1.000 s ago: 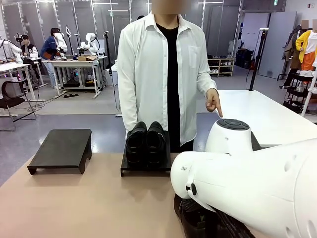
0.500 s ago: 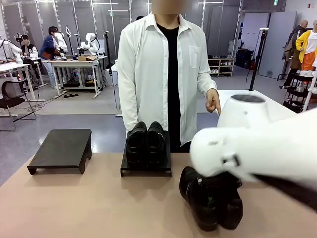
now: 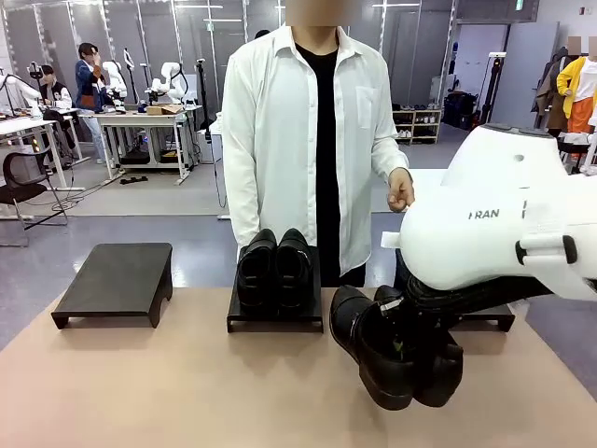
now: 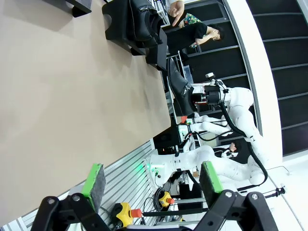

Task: Place the shoes on the stand as instructed by the person.
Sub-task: Pick up another pair of Shoes and place it on the Shoes Stand indicated by the person.

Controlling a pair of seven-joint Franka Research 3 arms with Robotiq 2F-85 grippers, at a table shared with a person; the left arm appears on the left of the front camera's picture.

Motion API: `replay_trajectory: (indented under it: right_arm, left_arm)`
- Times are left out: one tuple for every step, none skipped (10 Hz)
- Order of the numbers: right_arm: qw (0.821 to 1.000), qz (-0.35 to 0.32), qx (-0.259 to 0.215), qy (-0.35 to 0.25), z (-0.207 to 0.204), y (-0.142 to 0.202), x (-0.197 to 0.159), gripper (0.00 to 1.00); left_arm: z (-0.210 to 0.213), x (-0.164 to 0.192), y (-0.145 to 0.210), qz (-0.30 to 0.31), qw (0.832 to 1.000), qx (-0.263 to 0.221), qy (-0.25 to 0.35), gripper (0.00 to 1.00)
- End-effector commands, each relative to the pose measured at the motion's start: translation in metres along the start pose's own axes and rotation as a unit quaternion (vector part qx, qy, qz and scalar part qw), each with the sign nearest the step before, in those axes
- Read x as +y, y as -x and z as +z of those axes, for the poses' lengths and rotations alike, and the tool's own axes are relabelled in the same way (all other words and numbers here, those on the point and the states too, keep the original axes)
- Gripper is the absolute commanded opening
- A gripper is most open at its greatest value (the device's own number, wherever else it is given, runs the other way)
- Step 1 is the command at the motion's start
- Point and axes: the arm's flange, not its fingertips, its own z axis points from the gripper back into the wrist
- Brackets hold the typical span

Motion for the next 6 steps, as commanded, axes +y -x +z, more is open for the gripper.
replay_trajectory:
  right_arm:
    - [1.0,-0.008,-0.001,0.013,-0.004,-0.005,-0.005,0.0]
    - [1.0,-0.008,-0.001,0.013,-0.004,-0.005,-0.005,0.0]
    - [1.0,-0.008,-0.001,0.013,-0.004,-0.005,-0.005,0.0]
    - [1.0,-0.008,-0.001,0.013,-0.004,-0.005,-0.005,0.0]
    - [1.0,0.003,0.015,0.009,-0.011,0.0,-0.009,0.1]
    - [0.998,0.029,-0.037,0.039,0.001,-0.005,-0.02,0.1]
  left_arm:
    - [0.002,-0.002,-0.003,-0.009,1.0,-0.004,0.009,1.0]
    - [0.002,-0.002,-0.003,-0.009,1.0,-0.004,0.009,1.0]
    - [0.002,-0.002,-0.003,-0.009,1.0,-0.004,0.009,1.0]
    - [0.002,-0.002,-0.003,-0.009,1.0,-0.004,0.009,1.0]
    - [0.002,-0.002,-0.003,-0.009,1.0,-0.004,0.009,1.0]
    - [0.002,-0.002,-0.003,-0.009,1.0,-0.004,0.009,1.0]
